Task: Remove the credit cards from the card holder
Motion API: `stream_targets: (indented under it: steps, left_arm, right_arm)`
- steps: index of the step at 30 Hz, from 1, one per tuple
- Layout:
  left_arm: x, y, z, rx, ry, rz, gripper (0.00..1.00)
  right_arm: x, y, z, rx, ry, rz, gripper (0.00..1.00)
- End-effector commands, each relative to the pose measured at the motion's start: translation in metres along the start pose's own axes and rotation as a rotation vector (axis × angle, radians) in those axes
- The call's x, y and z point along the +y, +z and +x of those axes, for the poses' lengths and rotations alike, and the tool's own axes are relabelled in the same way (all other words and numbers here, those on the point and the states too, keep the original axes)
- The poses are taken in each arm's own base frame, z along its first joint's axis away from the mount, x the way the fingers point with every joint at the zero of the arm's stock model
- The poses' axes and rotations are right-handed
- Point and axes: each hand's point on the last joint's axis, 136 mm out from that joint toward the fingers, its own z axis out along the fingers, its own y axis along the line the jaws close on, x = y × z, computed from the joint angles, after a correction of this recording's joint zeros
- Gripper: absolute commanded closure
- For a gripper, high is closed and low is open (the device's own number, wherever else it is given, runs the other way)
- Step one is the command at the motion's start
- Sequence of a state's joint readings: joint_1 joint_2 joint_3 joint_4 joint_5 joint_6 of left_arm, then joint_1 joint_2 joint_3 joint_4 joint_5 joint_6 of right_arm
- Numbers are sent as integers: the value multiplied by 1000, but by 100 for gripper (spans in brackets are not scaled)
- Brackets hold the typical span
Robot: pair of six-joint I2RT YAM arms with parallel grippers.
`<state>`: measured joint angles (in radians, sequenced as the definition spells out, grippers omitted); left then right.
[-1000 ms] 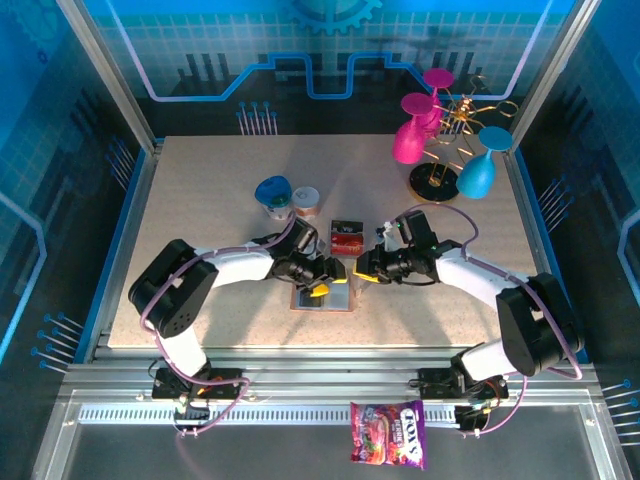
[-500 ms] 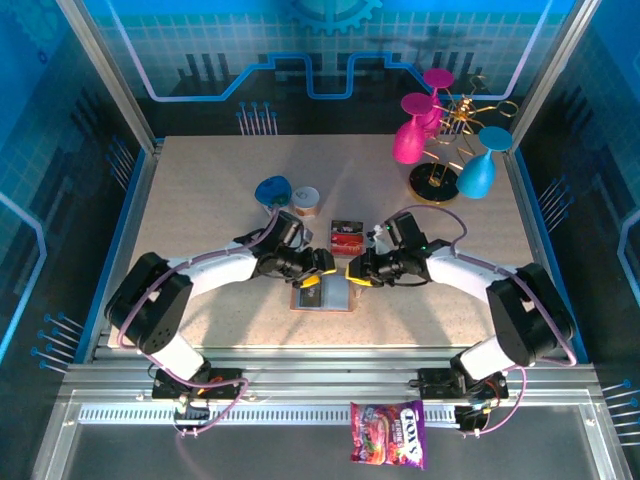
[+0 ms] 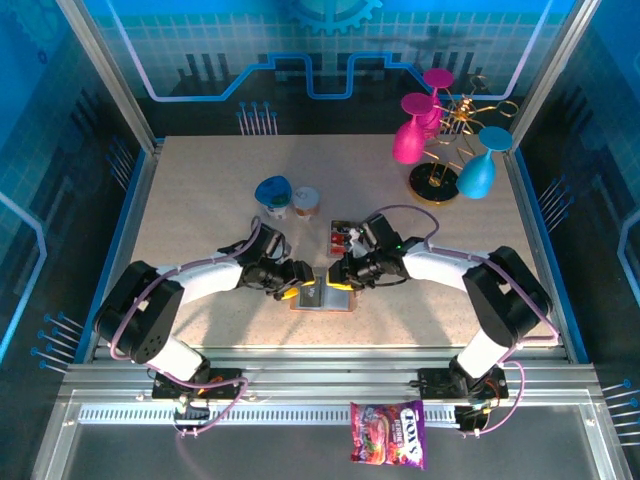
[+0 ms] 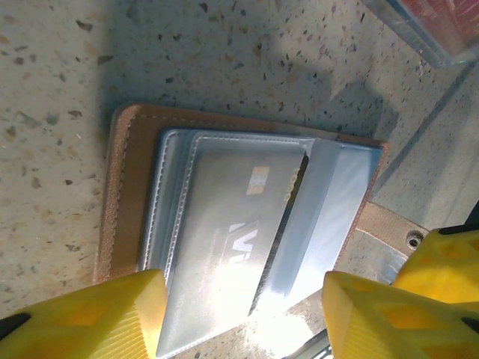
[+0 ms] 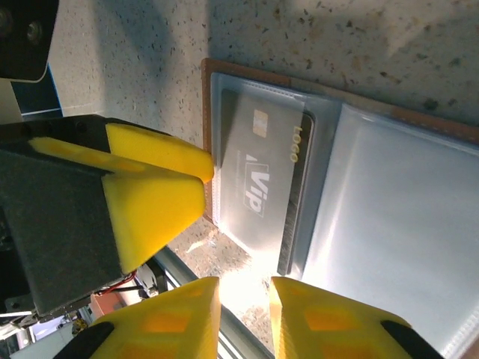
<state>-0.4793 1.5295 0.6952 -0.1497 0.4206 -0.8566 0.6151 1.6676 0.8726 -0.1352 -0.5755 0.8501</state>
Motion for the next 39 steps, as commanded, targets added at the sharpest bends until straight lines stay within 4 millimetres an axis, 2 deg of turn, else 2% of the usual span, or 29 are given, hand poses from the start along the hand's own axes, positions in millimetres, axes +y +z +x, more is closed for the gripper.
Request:
stream_targets:
  steps: [1, 6, 11, 19, 23, 30, 39]
  left_arm:
    - [5, -2, 5, 8, 18, 11, 45]
    - [13, 1, 12, 24, -2, 9, 46]
    - [12, 0, 15, 32, -13, 26, 46]
    - [-3, -13, 5, -18, 12, 36, 48]
    - [-6, -16, 3, -31, 11, 40, 58]
    - [2, -8, 5, -16, -8, 28, 75]
    - [12, 1, 6, -4, -16, 9, 84]
  right_arm:
    - [9, 7, -5, -9, -10, -3, 75]
    - [7, 16, 0, 6, -7, 4, 75]
    - [4, 19, 2, 13, -5, 13, 75]
    - [5, 25, -2, 22, -10, 12, 75]
    - [6, 28, -5, 26, -14, 9, 75]
    - [6, 36, -6, 51, -20, 0, 77]
    - [4, 45, -7, 82, -21, 1, 77]
